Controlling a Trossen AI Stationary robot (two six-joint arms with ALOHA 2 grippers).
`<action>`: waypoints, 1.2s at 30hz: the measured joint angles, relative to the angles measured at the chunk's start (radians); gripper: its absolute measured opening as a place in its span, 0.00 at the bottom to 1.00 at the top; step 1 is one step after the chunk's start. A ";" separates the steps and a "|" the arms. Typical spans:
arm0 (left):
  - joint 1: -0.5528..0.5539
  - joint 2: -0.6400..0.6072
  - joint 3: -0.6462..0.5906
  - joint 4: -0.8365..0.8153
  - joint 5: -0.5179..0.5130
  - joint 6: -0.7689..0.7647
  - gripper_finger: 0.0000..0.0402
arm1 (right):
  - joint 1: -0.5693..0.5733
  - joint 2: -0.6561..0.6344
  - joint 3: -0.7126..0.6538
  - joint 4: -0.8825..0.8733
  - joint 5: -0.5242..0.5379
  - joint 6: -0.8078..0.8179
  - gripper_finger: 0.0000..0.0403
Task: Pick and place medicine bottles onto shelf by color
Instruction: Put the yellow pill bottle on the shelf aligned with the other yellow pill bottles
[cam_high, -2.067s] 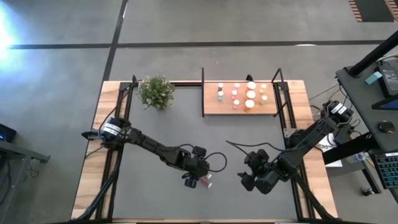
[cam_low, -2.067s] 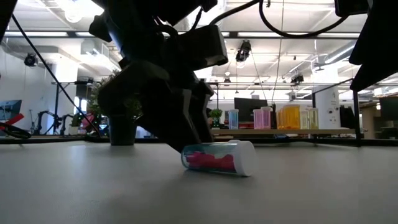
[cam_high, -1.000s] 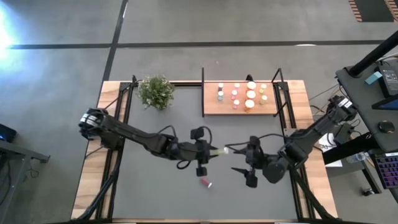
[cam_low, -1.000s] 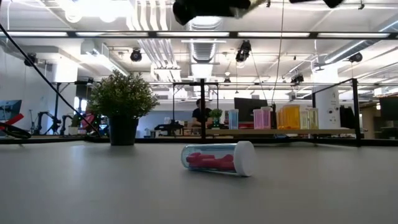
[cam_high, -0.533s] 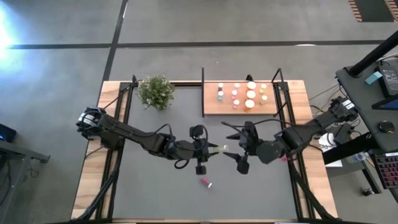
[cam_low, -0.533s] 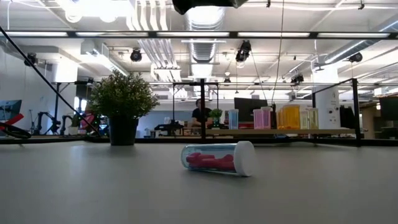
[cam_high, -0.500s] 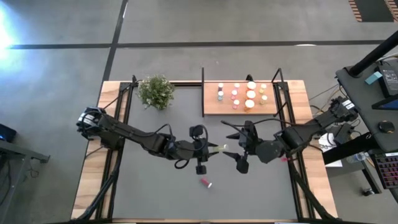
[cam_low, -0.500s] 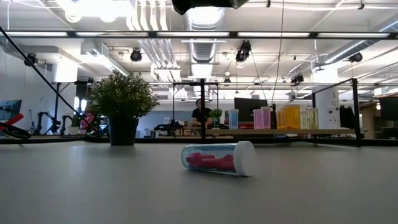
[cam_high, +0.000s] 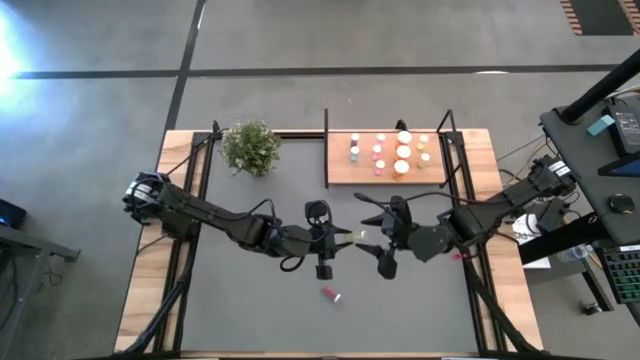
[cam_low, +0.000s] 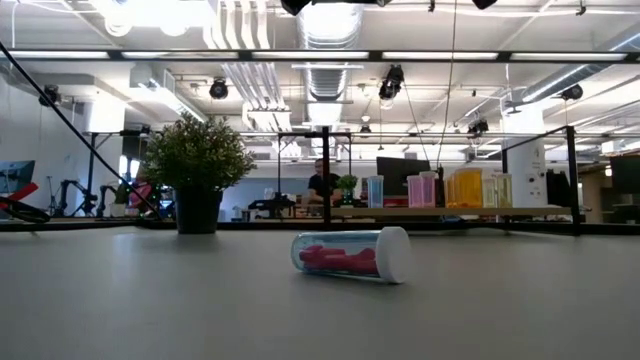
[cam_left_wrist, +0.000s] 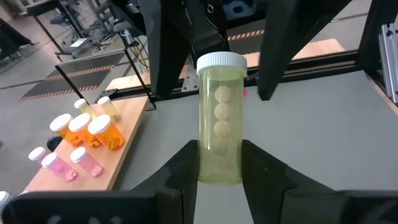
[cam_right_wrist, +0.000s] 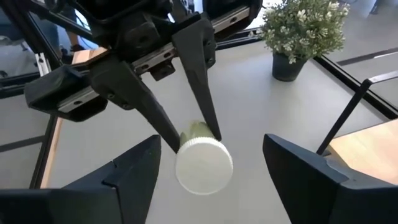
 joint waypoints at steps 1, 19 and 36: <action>0.000 0.000 0.000 0.000 0.000 0.000 0.21 | 0.000 0.000 0.000 0.000 0.000 0.000 0.66; 0.000 0.000 0.000 0.000 -0.002 0.002 0.21 | 0.000 0.000 -0.002 0.000 -0.007 0.021 0.36; 0.000 0.000 0.000 0.007 -0.002 -0.001 0.23 | 0.000 0.000 0.006 -0.002 -0.008 0.020 0.27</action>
